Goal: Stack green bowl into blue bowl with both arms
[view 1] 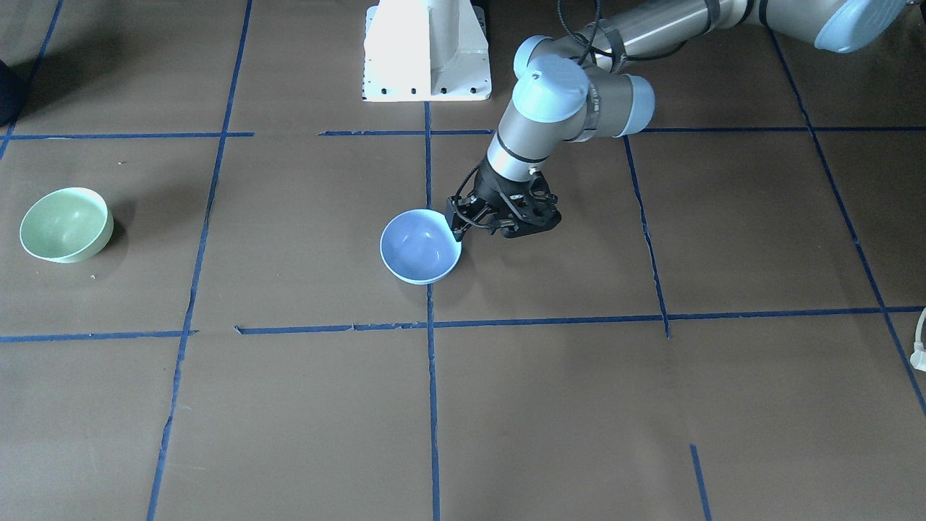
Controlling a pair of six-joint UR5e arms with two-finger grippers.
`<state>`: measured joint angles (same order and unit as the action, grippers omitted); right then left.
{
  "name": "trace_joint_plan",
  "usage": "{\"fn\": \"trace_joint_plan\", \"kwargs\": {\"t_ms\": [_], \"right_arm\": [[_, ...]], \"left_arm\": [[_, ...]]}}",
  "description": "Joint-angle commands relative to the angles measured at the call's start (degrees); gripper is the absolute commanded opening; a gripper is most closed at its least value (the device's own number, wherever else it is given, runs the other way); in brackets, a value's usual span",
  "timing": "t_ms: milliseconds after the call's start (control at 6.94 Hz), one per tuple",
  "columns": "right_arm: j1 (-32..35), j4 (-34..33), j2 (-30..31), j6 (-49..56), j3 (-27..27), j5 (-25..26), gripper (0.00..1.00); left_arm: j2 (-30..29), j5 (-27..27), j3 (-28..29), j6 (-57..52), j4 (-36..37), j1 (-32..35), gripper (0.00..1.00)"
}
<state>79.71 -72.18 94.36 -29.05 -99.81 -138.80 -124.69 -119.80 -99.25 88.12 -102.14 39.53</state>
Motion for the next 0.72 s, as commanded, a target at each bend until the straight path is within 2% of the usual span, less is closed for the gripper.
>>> {"fn": "trace_joint_plan", "kwargs": {"t_ms": [0, 144, 288, 576], "right_arm": [[-8.04, 16.47, 4.49, -12.31, 1.97, 4.48, 1.0], [-9.82, 21.24, 4.77, -15.91, 4.07, 4.94, 1.0], [-11.32, 23.81, 5.21, -16.21, 6.71, 6.16, 1.0], [-15.62, 26.56, 5.22, -16.48, 10.76, 7.93, 1.0]], "left_arm": [[1.63, -2.1, -11.18, -11.76, 17.15, 3.53, 1.0], [3.2, -2.01, -16.71, -18.35, 24.11, 5.19, 1.0], [5.66, -2.01, -20.16, -23.29, 26.53, 7.12, 1.0], [12.59, -1.92, -25.01, -35.86, 26.55, 10.02, 1.0]]}}
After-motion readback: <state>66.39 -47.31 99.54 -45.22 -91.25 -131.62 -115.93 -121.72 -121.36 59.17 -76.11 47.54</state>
